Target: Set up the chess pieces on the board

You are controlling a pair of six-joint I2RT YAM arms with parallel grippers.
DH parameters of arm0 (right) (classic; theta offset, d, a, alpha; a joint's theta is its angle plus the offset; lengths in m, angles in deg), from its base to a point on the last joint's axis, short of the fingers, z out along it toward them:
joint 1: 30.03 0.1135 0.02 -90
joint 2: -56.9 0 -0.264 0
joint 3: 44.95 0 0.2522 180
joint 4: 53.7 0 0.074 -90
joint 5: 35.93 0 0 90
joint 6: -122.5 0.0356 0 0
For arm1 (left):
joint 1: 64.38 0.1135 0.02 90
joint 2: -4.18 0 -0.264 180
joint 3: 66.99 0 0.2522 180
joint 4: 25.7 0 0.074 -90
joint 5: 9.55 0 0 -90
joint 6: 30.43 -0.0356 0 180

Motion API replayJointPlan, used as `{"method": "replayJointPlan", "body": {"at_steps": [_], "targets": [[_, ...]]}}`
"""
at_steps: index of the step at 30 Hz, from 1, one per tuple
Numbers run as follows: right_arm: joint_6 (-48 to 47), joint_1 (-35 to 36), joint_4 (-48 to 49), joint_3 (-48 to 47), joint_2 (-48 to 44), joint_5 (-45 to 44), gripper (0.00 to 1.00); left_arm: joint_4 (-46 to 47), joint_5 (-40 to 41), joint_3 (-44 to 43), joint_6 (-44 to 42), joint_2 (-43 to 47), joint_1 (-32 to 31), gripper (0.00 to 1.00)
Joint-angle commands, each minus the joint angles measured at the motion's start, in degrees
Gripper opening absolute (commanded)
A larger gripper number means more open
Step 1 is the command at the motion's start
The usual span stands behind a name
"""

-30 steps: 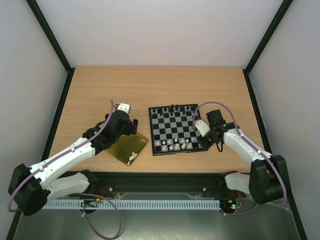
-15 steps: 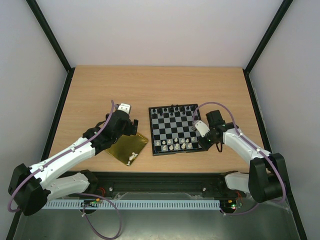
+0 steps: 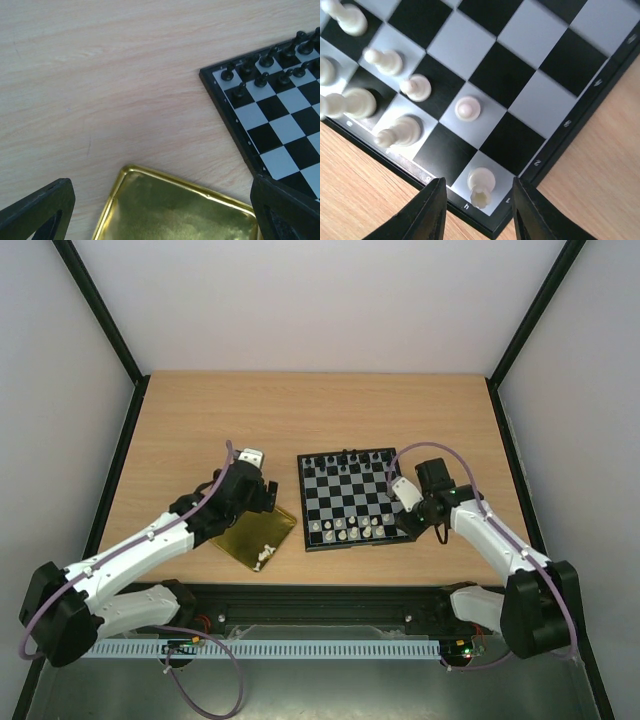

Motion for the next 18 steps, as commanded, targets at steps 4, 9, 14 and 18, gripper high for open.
{"method": "replayJointPlan", "body": {"at_steps": [4,9,14,18], "targets": [[5.21,-0.13,-7.41,-10.01,-6.46,6.35,0.42,-11.38,-4.89,-5.17,7.32,-5.16,0.41,0.91],[10.85,0.02,-2.93,-10.8,-9.46,14.68,0.45,-20.52,-18.18,-6.89,11.77,-11.36,0.21,0.74],[14.65,-0.01,3.84,-5.42,-11.57,22.43,0.45,-25.32,-24.43,-5.57,15.29,-14.17,-1.28,0.6],[14.06,-0.05,3.56,-4.52,-14.28,22.08,0.46,-26.24,-23.31,-3.08,18.37,-12.61,-1.52,0.5]]}}
